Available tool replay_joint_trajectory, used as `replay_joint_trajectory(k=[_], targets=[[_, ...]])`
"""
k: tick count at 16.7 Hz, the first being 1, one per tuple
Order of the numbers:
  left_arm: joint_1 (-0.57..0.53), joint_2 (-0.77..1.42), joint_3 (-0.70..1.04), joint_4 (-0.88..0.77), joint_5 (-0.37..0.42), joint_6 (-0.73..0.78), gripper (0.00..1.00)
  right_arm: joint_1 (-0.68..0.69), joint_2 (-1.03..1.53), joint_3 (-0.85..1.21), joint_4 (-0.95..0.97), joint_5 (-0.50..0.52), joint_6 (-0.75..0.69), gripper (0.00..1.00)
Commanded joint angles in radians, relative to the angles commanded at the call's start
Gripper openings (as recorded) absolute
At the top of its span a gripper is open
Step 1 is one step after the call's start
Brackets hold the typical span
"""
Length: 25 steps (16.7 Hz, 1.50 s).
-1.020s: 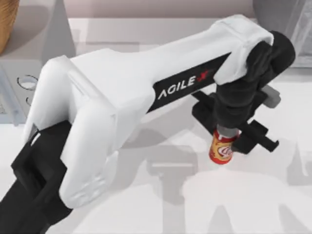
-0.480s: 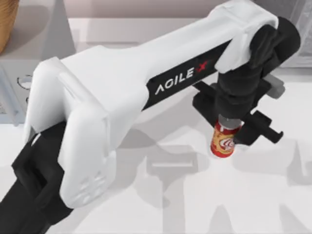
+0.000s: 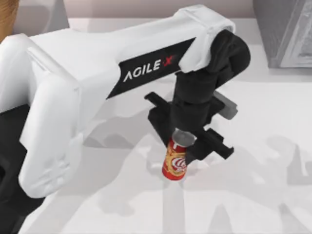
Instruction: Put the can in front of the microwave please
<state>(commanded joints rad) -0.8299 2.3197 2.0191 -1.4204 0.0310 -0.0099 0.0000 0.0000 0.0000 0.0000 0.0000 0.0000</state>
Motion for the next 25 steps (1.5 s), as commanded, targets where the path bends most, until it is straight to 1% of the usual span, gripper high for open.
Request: replay_joint_trajectory(k=[3,6,9,12,14,17,19,22,25], targets=[[0.095,-0.135,-0.260,-0.012,0.022,0.069,0.00,0.000,0.000,0.000,0.000,0.000,0.000,1.00],[0.239,-0.284,-0.514,-0.008,0.039,0.154,0.00,0.000,0.000,0.000,0.000,0.000,0.000,1.00],[0.414,-0.431,-0.708,0.016,0.050,0.252,0.00,0.000,0.000,0.000,0.000,0.000,0.000,1.00],[0.638,-0.575,-0.853,0.069,0.054,0.355,0.00,0.000,0.000,0.000,0.000,0.000,0.000,1.00],[0.823,-0.652,-0.923,0.116,0.053,0.426,0.00,0.000,0.000,0.000,0.000,0.000,0.000,1.00],[1.104,-0.726,-0.973,0.204,0.047,0.526,0.00,0.000,0.000,0.000,0.000,0.000,0.000,1.00],[1.254,-0.760,-0.987,0.268,0.041,0.583,0.00,0.000,0.000,0.000,0.000,0.000,0.000,1.00],[1.408,-0.801,-0.989,0.353,0.033,0.644,0.00,0.000,0.000,0.000,0.000,0.000,0.000,1.00],[1.474,-0.823,-0.986,0.397,0.027,0.672,0.00,0.000,0.000,0.000,0.000,0.000,0.000,1.00]])
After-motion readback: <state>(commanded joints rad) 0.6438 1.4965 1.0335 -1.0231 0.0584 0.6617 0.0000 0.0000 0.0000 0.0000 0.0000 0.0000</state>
